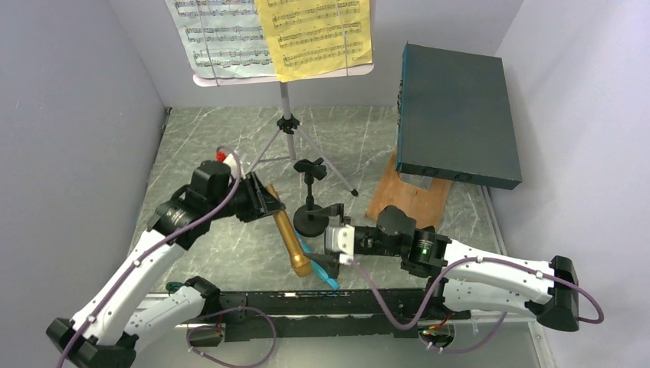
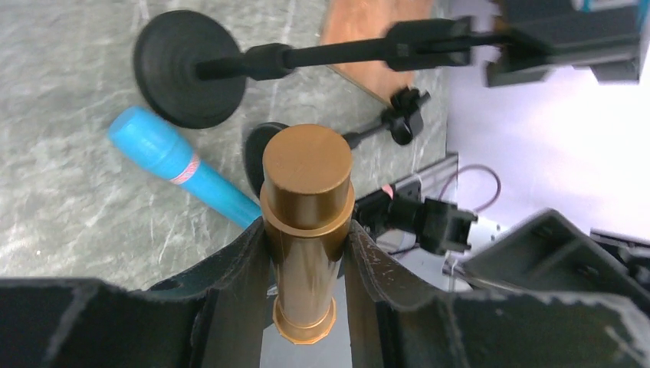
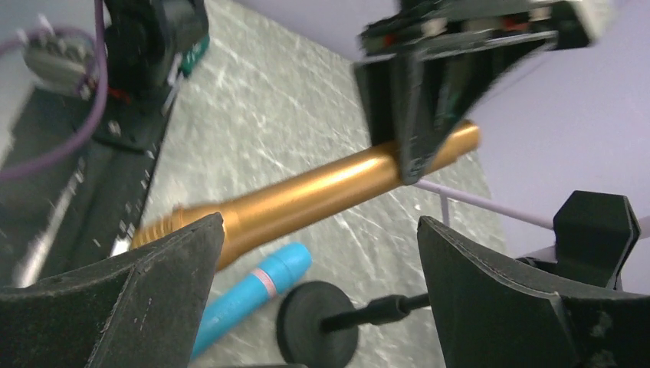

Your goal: Set up the instrument practice props

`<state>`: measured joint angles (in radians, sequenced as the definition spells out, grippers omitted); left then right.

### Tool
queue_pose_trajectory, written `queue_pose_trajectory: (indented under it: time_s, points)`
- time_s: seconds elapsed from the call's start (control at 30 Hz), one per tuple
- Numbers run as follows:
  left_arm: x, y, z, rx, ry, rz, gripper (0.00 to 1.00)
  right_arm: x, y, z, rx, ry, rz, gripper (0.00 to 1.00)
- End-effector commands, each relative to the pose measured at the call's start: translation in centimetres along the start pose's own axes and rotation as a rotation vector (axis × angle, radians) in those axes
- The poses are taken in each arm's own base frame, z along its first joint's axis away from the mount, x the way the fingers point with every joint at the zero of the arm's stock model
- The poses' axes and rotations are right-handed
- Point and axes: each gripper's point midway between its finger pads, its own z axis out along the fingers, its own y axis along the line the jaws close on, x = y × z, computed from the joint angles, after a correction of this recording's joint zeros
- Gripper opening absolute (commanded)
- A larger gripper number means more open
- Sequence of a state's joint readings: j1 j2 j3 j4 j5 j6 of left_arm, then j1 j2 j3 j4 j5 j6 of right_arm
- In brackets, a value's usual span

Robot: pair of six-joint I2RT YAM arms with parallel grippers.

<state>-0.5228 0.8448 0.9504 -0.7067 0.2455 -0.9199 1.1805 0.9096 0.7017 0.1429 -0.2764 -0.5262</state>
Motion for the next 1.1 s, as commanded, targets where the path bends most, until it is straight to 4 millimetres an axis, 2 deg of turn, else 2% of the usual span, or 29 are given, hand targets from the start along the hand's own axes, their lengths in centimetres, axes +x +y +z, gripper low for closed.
queue_pose_trajectory:
  time_s: [0.0, 0.17, 0.33, 0.57, 0.7, 0.9, 1.07]
  points:
    - [0.1, -4.3, -1.6, 0.148, 0.125, 0.226, 0.00, 0.7, 0.0, -0.7, -0.022, -0.002, -0.360, 1.00]
    - [1.4, -3.7, -1.4, 0.134, 0.250, 0.300, 0.00, 0.6, 0.3, -1.0, -0.046, 0.018, -0.597, 1.00]
    - [2.1, -2.7, -0.6, 0.127, 0.293, 0.339, 0.00, 0.6, -0.2, 0.4, -0.091, 0.119, -0.840, 0.99]
    - [2.6, -2.0, 0.2, 0.134, 0.327, 0.367, 0.00, 2.9, 2.0, 2.7, -0.231, 0.278, -1.082, 1.00]
    - [3.7, -2.2, 0.5, 0.185, 0.394, 0.368, 0.00, 4.9, 2.9, 4.4, -0.269, 0.336, -1.207, 0.99]
    - [4.5, -1.5, 0.8, 0.185, 0.440, 0.369, 0.00, 5.4, 3.4, 6.7, -0.267, 0.320, -1.311, 0.89]
    - [4.3, -1.2, 0.9, 0.159, 0.439, 0.364, 0.00, 4.7, 4.4, 7.5, -0.282, 0.251, -1.285, 0.66]
